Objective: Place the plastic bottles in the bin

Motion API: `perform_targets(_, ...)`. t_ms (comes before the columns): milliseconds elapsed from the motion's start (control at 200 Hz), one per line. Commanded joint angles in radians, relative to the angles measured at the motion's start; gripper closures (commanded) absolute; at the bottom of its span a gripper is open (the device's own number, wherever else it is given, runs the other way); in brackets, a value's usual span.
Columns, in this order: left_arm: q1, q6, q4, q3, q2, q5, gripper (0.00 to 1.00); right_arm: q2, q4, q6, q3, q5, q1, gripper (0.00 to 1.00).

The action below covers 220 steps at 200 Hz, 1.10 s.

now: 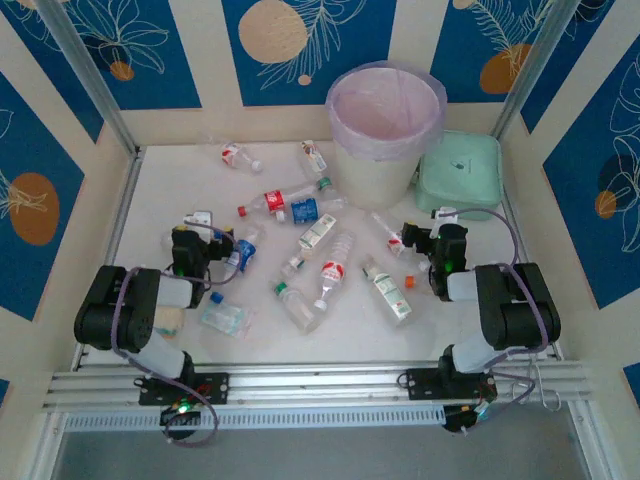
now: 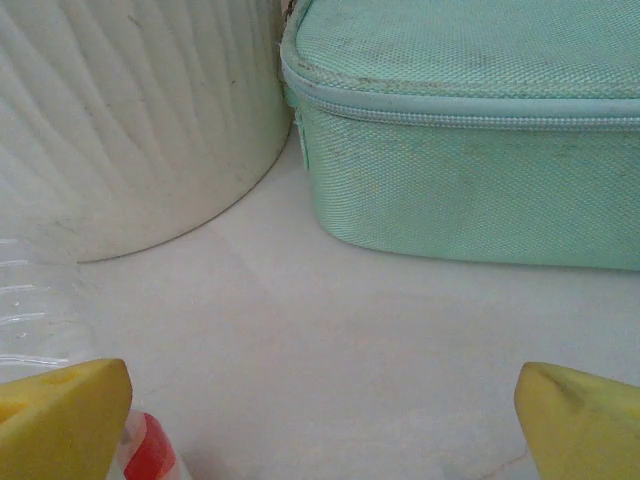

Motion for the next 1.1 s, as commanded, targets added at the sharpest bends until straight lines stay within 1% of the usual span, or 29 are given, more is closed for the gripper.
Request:
perform_targets(0,0.006,0.009,0.032,-0.001,0.0,0.015,0.01,-0.012,0.025,0.002,0.016,-0.006,0.002,0.01)
perform_targets(460,0.007,0.006,0.026,0.002,0.0,0.017,0.01,-0.013,0.023,0.003,0.017,-0.008,0.001,0.01)
perform_targets(540,0.008,0.006,0.026,0.002,0.0,0.017,0.01,-0.016,0.016,0.009,0.017,-0.038,-0.011,0.01)
perform_targets(1026,0.007,0.008,0.032,-0.002,-0.005,0.009,0.01,-0.017,0.025,0.006,0.013,-0.036,-0.011,0.01)
perform_targets(1066,0.006,0.001,-0.012,0.012,-0.036,-0.013,0.01,-0.027,0.002,0.011,0.024,-0.028,-0.01,0.01)
perform_targets(1096,0.007,-0.003,-0.081,0.029,-0.074,-0.028,0.01,-0.046,-0.045,0.009,0.037,-0.042,-0.013,0.01)
